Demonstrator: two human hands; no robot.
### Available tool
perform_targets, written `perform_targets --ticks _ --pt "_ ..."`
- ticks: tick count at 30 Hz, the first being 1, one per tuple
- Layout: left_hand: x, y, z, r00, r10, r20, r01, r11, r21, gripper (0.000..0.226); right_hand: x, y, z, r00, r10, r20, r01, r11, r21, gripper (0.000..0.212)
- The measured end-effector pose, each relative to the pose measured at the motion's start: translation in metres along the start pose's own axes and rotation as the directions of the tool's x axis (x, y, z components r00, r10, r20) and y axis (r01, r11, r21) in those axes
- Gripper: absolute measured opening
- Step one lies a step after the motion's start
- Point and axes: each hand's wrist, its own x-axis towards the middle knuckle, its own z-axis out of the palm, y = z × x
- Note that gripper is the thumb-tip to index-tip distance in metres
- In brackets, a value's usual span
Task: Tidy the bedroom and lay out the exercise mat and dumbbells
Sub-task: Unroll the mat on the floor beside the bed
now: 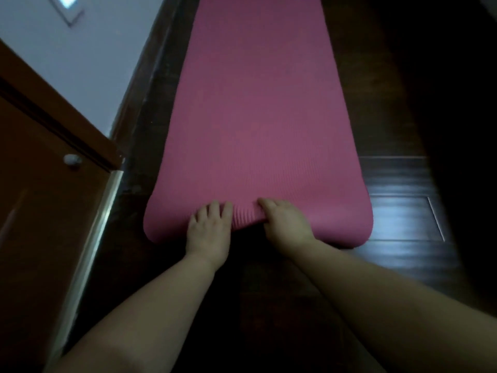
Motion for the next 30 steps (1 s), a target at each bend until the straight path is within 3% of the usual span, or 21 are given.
perform_targets --ticks 2,4,6,8,11,15,20,22,24,26,28,30 --pt "0.006 0.000 0.009 1.000 -0.014 -0.017 0.014 0.999 0.034 0.056 -0.005 0.019 0.005 0.999 0.036 -0.027 -0.039 0.992 -0.120 0.046" --pt "0.007 -0.009 0.018 1.000 -0.003 0.011 0.002 0.996 0.086 0.054 -0.020 0.046 0.013 0.983 0.177 -0.049 -0.183 0.951 -0.251 0.041" --pt "0.001 -0.025 0.031 0.991 0.020 0.130 -0.039 0.988 0.150 0.062 -0.040 0.068 0.022 0.926 0.377 0.020 -0.348 0.872 -0.345 0.045" --pt "-0.009 -0.039 0.046 0.965 0.020 0.261 -0.076 0.975 0.207 0.069 -0.059 0.077 0.036 0.855 0.498 0.145 -0.416 0.825 -0.383 0.055" --pt "-0.017 -0.047 0.067 0.934 0.016 0.357 -0.089 0.978 0.189 0.076 -0.070 0.082 0.054 0.821 0.508 0.261 -0.400 0.837 -0.372 0.064" --pt "-0.018 -0.042 0.083 0.876 0.018 0.483 -0.093 0.987 0.131 0.082 -0.065 0.088 0.069 0.773 0.550 0.316 -0.421 0.817 -0.394 0.071" --pt "-0.015 -0.040 0.089 0.765 -0.006 0.644 -0.001 1.000 0.011 0.093 -0.072 0.100 0.089 0.693 0.633 0.345 -0.481 0.763 -0.431 0.098" --pt "-0.015 -0.037 0.089 0.735 -0.006 0.678 0.059 0.997 -0.055 0.096 -0.074 0.105 0.092 0.670 0.649 0.360 -0.517 0.756 -0.402 0.098" --pt "-0.013 -0.037 0.088 0.767 -0.007 0.642 0.119 0.984 -0.131 0.080 -0.069 0.101 0.092 0.741 0.625 0.246 -0.555 0.776 -0.300 0.067" --pt "-0.008 -0.040 0.086 0.877 -0.029 0.480 0.124 0.978 -0.167 0.056 -0.056 0.092 0.093 0.806 0.592 0.009 -0.577 0.788 -0.212 0.042" --pt "-0.002 -0.047 0.087 0.936 -0.077 0.342 0.112 0.990 -0.085 0.066 -0.043 0.083 0.095 0.817 0.576 0.021 -0.567 0.810 -0.150 0.055" --pt "-0.001 -0.051 0.097 0.912 -0.123 0.391 0.169 0.982 -0.083 0.086 -0.037 0.080 0.105 0.789 0.586 0.188 -0.561 0.810 -0.170 0.083"
